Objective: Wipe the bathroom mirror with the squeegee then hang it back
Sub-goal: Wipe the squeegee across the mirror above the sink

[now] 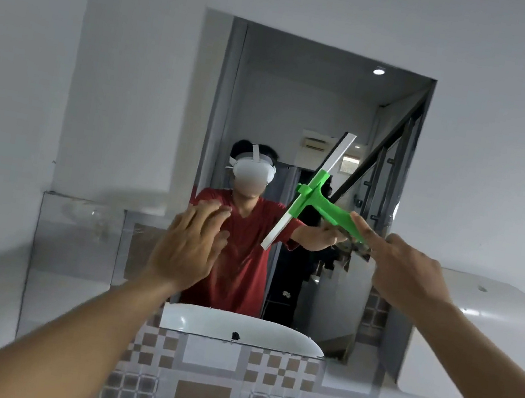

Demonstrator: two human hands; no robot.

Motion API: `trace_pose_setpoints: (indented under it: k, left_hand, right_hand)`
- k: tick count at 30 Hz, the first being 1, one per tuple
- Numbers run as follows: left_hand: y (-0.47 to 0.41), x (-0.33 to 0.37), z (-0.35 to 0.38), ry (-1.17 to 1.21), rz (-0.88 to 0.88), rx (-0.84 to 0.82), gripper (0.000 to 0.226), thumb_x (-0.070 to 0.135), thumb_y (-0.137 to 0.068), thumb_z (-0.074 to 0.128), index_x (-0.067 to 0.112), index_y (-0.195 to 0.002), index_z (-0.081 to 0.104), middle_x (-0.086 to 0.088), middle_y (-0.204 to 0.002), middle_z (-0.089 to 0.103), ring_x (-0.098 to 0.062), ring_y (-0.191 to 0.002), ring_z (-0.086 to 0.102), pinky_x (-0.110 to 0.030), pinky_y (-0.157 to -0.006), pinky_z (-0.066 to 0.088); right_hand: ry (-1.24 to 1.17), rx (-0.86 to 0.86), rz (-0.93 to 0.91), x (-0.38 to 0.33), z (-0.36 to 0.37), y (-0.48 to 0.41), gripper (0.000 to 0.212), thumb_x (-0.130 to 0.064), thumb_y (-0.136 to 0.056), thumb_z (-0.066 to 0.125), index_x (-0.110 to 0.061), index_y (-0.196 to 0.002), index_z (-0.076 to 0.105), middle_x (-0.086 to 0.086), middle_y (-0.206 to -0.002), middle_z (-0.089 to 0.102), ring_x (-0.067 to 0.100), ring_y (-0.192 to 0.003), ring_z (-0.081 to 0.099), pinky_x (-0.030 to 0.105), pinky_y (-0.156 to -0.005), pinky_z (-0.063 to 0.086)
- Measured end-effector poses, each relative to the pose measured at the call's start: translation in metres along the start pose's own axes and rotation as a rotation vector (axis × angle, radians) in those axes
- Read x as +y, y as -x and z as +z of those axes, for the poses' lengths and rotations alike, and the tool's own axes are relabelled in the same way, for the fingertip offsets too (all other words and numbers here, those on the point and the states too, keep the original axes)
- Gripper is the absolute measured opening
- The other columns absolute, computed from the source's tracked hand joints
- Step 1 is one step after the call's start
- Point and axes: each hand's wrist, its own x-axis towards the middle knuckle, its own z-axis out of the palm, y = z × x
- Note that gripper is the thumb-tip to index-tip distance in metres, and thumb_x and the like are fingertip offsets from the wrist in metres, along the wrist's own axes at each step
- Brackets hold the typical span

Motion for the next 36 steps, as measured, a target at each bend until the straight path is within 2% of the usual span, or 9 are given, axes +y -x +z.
trace_pose_setpoints:
  k: [4,9,13,21,25,28,30,34,36]
  left_hand:
    - [-0.082,-0.007,-0.028,-0.102,0.056,0.033,0.056,0.031,-0.097,0.054,0.007,-0.147,0.044,-0.016,-0.148,0.044,-0.035,-0.129,0.047,-0.048,-0.103,0.048]
    - [-0.152,-0.015,-0.053,-0.245,0.165,-0.03,0.072,0.032,-0.09,0.061,0.012,-0.153,0.035,-0.02,-0.157,0.032,-0.04,-0.141,0.034,-0.051,-0.114,0.038]
    - [-0.168,-0.017,-0.058,-0.278,0.195,-0.104,0.076,0.037,-0.087,0.067,0.012,-0.152,0.037,-0.019,-0.157,0.033,-0.041,-0.139,0.034,-0.052,-0.113,0.039]
    - [-0.17,-0.022,-0.061,-0.246,0.211,-0.154,0.077,0.038,-0.086,0.07,0.013,-0.152,0.037,-0.017,-0.156,0.034,-0.041,-0.138,0.032,-0.058,-0.101,0.047]
    - [-0.172,-0.028,-0.062,-0.248,0.229,-0.18,0.08,0.039,-0.084,0.07,0.016,-0.152,0.036,-0.014,-0.156,0.033,-0.039,-0.137,0.032,-0.06,-0.095,0.052]
    - [-0.173,-0.028,-0.063,-0.256,0.227,-0.183,0.08,0.038,-0.083,0.072,0.015,-0.151,0.038,-0.013,-0.154,0.035,-0.039,-0.137,0.033,-0.059,-0.091,0.054]
    - [-0.173,-0.029,-0.062,-0.266,0.23,-0.181,0.08,0.036,-0.082,0.073,0.015,-0.151,0.038,-0.014,-0.154,0.036,-0.04,-0.136,0.034,-0.058,-0.09,0.055]
    - [-0.173,-0.029,-0.062,-0.285,0.224,-0.191,0.079,0.036,-0.085,0.069,0.018,-0.154,0.034,-0.014,-0.158,0.031,-0.04,-0.139,0.032,-0.057,-0.094,0.052]
    - [-0.174,-0.028,-0.064,-0.282,0.211,-0.21,0.08,0.041,-0.087,0.068,0.02,-0.155,0.032,-0.011,-0.16,0.028,-0.039,-0.142,0.028,-0.057,-0.095,0.052]
  right_hand:
    - [-0.125,0.011,0.102,0.005,0.012,0.017,0.096,-0.011,-0.094,0.049,-0.061,-0.142,-0.018,0.0,-0.084,0.053,0.016,-0.056,0.052,0.032,-0.045,0.046]
    - [-0.329,-0.014,0.27,-0.018,0.034,0.043,0.096,-0.008,-0.091,0.052,-0.058,-0.15,-0.004,0.003,-0.096,0.06,0.023,-0.069,0.059,0.036,-0.052,0.051]
    - [-0.475,-0.082,0.438,-0.055,0.05,0.065,0.093,-0.004,-0.092,0.049,-0.05,-0.153,-0.004,0.003,-0.086,0.057,0.013,-0.058,0.05,0.027,-0.042,0.032]
    - [-0.763,-0.115,0.642,-0.113,0.082,0.092,0.101,0.0,-0.092,0.05,-0.052,-0.149,-0.016,-0.005,-0.079,0.061,0.02,-0.064,0.062,0.046,-0.057,0.059]
    - [-0.895,-0.107,0.701,-0.136,0.095,0.108,0.095,-0.001,-0.096,0.049,-0.045,-0.152,-0.015,0.002,-0.076,0.063,0.024,-0.064,0.063,0.048,-0.061,0.056]
    - [-1.021,-0.072,0.761,-0.162,0.099,0.11,0.09,-0.003,-0.099,0.046,-0.046,-0.153,-0.012,0.006,-0.08,0.065,0.024,-0.059,0.06,0.044,-0.054,0.053]
    - [-1.157,-0.029,0.789,-0.185,0.102,0.105,0.092,-0.004,-0.098,0.046,-0.052,-0.15,-0.014,0.009,-0.081,0.067,0.028,-0.056,0.061,0.045,-0.05,0.053]
    - [-1.367,0.092,0.841,-0.234,0.108,0.086,0.089,-0.015,-0.101,0.044,-0.06,-0.144,-0.02,0.003,-0.072,0.062,0.022,-0.063,0.064,0.053,-0.057,0.056]
    - [-1.407,0.119,0.844,-0.253,0.105,0.077,0.088,-0.021,-0.102,0.041,-0.065,-0.139,-0.024,0.005,-0.074,0.066,0.03,-0.063,0.069,0.051,-0.058,0.059]
